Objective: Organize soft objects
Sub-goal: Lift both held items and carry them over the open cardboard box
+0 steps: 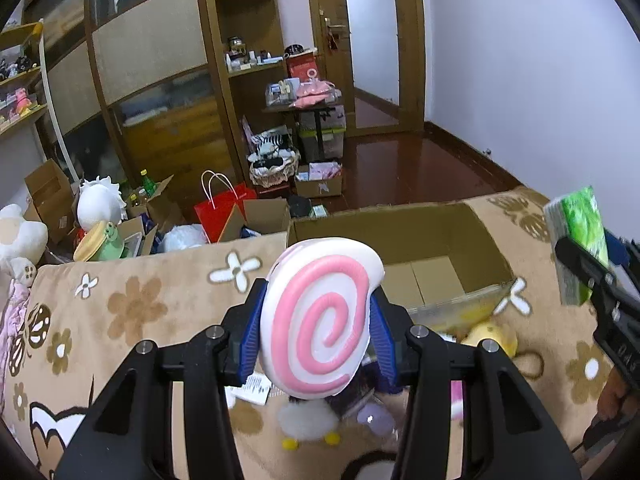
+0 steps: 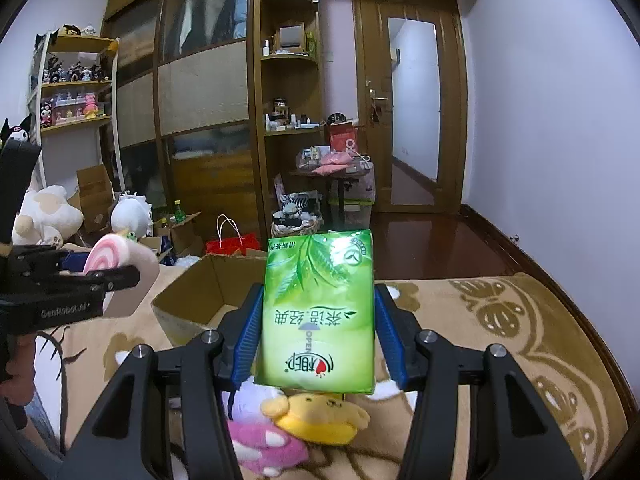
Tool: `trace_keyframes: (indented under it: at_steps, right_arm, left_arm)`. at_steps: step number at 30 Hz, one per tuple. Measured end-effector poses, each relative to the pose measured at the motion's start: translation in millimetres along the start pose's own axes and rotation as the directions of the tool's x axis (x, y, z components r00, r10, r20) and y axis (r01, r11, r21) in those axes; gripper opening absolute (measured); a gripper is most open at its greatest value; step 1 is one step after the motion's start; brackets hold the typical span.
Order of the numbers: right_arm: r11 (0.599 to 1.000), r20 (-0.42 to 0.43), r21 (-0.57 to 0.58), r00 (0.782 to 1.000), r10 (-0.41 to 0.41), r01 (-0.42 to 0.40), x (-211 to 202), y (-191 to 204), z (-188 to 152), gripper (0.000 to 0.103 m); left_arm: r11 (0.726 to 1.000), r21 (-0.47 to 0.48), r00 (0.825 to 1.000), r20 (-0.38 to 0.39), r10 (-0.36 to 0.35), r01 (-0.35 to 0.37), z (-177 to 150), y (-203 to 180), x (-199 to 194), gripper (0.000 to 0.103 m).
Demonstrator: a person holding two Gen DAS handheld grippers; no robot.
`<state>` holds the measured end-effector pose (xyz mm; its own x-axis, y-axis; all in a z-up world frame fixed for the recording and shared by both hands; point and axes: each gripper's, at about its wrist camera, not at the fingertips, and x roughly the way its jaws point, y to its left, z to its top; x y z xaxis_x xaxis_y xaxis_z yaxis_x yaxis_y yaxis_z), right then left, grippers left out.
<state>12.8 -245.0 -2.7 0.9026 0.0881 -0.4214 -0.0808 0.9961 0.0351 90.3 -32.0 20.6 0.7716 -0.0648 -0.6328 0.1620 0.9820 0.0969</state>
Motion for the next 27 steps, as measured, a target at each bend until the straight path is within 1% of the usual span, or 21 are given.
trace_keyframes:
  at_steps: [5,11,16,20,27]
  right_arm:
    - [1.0,0.006,0.002,1.0,0.005,-0.005,12,1,7,0.056]
    - [1.0,0.002,0.017,1.0,0.014,-0.014,31,1,12,0.056]
    - [0.999,0.003,0.018,1.0,0.031,-0.031,43,2,12,0.056]
    - [0.999,0.004,0.001,0.999,0.039,-0.039,52,7,10,0.056]
    - [0.999,-0.002,-0.02,0.999,0.045,-0.045,64,13,5,0.056]
  left_arm:
    - [1.0,0.0,0.999,0.034,0.01,-0.01,13,-2,12,0.046]
    - [1.0,0.002,1.0,0.028,0.0,0.0,22,-6,36,0.046]
    - [1.0,-0.022,0.999,0.028,-0.02,0.021,25,-4,49,0.046]
    - [1.0,-0.002,0.999,0.025,-0.025,0.025,25,-6,57,0.046]
    - [0.999,0.01,0.999,-0.009,-0.047,0.047,21,-9,76,0.047]
